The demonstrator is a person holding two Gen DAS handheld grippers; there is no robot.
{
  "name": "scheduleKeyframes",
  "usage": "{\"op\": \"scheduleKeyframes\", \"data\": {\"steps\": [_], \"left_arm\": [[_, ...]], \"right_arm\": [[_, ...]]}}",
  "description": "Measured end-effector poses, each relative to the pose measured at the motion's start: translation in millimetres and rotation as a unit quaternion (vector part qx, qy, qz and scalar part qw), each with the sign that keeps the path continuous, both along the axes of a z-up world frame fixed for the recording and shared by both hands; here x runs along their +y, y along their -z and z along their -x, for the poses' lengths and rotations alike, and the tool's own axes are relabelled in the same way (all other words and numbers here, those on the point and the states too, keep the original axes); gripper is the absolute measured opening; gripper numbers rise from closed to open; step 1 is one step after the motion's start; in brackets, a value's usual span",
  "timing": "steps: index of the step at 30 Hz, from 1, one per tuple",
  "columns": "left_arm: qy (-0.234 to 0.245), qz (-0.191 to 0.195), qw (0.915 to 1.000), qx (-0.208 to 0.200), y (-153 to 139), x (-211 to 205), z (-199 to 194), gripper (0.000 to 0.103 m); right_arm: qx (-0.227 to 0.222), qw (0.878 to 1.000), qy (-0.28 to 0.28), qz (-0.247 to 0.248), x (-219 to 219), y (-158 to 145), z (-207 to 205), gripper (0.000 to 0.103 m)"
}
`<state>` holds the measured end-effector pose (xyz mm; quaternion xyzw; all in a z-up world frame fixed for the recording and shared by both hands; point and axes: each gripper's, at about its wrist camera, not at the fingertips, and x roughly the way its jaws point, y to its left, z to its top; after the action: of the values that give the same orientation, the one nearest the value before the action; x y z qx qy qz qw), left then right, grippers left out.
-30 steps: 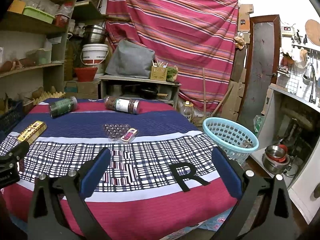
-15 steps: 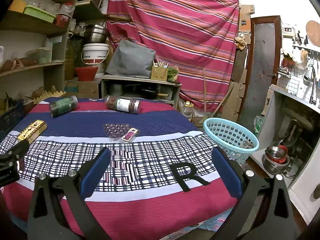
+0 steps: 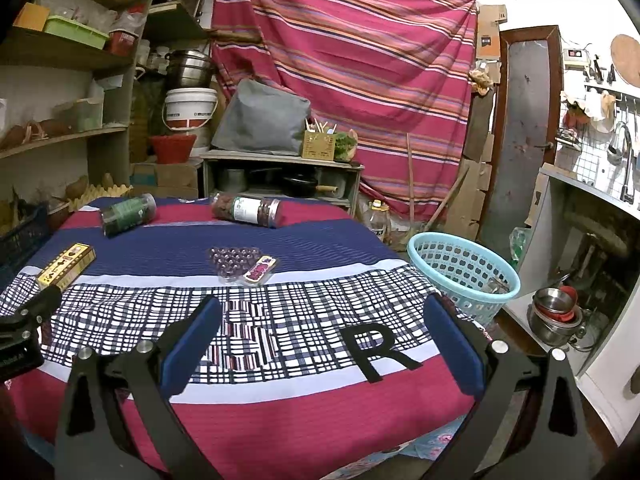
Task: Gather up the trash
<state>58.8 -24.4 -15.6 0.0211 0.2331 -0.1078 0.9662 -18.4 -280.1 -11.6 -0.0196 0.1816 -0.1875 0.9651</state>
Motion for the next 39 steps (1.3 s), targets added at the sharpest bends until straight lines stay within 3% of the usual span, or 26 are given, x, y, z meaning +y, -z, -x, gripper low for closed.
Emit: {"op": "scheduleKeyframes", "data": {"steps": [39], "left_arm": [[0.001,0.0,1.0,0.002,2.0,-5.4,0.1,0.098]], "right_arm": [[0.003,1.0,-0.004,0.004,-2.4,-1.2,2.2,0.098]]}}
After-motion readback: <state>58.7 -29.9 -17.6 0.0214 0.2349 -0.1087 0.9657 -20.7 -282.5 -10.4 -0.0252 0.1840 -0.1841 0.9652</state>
